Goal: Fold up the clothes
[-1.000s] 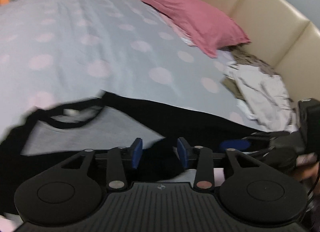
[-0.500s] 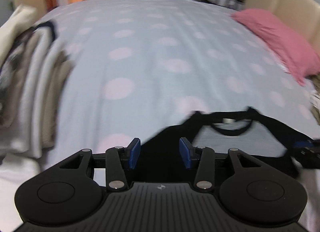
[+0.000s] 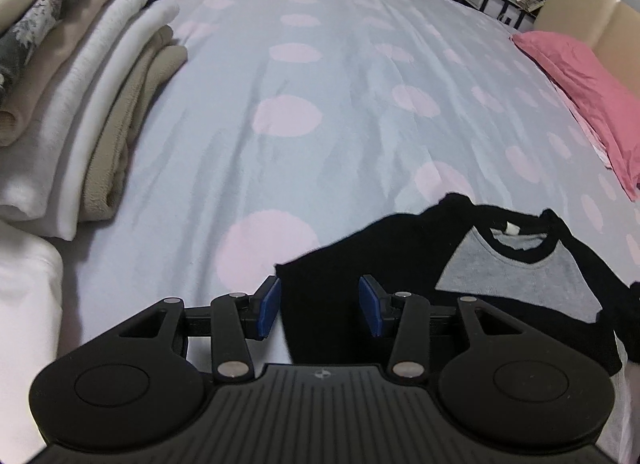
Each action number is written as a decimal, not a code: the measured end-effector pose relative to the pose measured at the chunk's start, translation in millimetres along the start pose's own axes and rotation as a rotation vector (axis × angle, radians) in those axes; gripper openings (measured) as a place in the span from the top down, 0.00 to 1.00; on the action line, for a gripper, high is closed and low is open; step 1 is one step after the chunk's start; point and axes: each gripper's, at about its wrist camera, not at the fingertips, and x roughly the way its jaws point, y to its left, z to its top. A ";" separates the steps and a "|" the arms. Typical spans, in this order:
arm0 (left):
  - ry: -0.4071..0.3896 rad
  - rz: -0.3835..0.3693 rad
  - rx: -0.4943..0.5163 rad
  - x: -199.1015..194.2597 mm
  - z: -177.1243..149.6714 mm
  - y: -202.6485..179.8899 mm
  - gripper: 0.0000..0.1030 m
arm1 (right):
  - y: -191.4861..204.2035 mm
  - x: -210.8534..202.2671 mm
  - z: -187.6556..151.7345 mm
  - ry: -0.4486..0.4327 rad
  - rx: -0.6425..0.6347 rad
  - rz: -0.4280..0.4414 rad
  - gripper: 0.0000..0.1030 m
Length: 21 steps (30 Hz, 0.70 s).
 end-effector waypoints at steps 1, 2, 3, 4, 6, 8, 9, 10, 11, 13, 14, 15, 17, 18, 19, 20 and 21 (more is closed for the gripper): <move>0.000 0.000 0.006 0.0 -0.1 -1.5 0.60 | -2.1 1.9 -0.2 0.000 0.009 0.008 1.00; -0.002 0.003 0.012 0.4 -0.5 -3.2 0.60 | -4.2 3.7 -0.3 -0.001 0.019 0.018 1.00; -0.005 0.012 0.013 0.9 -0.4 -3.9 0.60 | -6.9 6.1 -0.5 0.005 0.042 0.057 0.96; -0.009 0.022 0.013 1.3 -0.4 -4.6 0.60 | -8.6 9.1 -0.9 0.019 0.064 0.098 0.90; -0.010 0.036 0.004 3.0 -0.5 -4.1 0.60 | -9.7 14.5 -2.5 0.043 0.088 0.163 0.72; -0.006 0.039 -0.002 4.8 -0.5 -2.6 0.60 | -4.3 17.1 -5.5 0.044 0.056 0.171 0.63; -0.006 0.042 -0.002 4.6 -0.8 -2.2 0.60 | -0.7 18.9 -6.9 0.047 0.037 0.175 0.63; -0.005 0.045 -0.002 4.4 -1.1 -1.7 0.60 | 2.9 20.7 -8.3 0.050 0.019 0.179 0.63; -0.004 0.047 -0.004 3.7 -1.9 -1.2 0.60 | 5.8 23.3 -9.6 0.053 0.011 0.185 0.64; -0.002 0.051 -0.007 2.4 -3.4 -0.2 0.60 | 11.7 27.7 -13.0 0.061 -0.007 0.193 0.74; -0.001 0.053 -0.009 1.7 -4.1 0.4 0.60 | 14.9 29.2 -15.2 0.067 -0.020 0.194 0.84; 0.000 0.056 -0.010 1.1 -4.9 0.9 0.60 | 19.9 29.2 -17.5 0.067 -0.046 0.193 0.96; -0.001 0.056 -0.013 0.2 -6.8 2.2 0.60 | 26.3 21.3 -19.2 0.034 -0.096 0.181 0.97; -0.001 0.054 -0.016 0.4 -7.4 2.9 0.60 | 28.0 16.2 -19.1 0.015 -0.113 0.173 0.97; -0.001 0.052 -0.020 0.7 -8.1 3.7 0.60 | 27.5 11.3 -17.9 -0.001 -0.113 0.167 0.97; -0.001 0.050 -0.024 0.9 -8.8 4.4 0.60 | 26.1 6.6 -15.6 -0.019 -0.109 0.156 0.97; -0.001 0.047 -0.029 1.5 -9.4 4.5 0.60 | 23.6 3.4 -12.3 -0.036 -0.103 0.129 0.97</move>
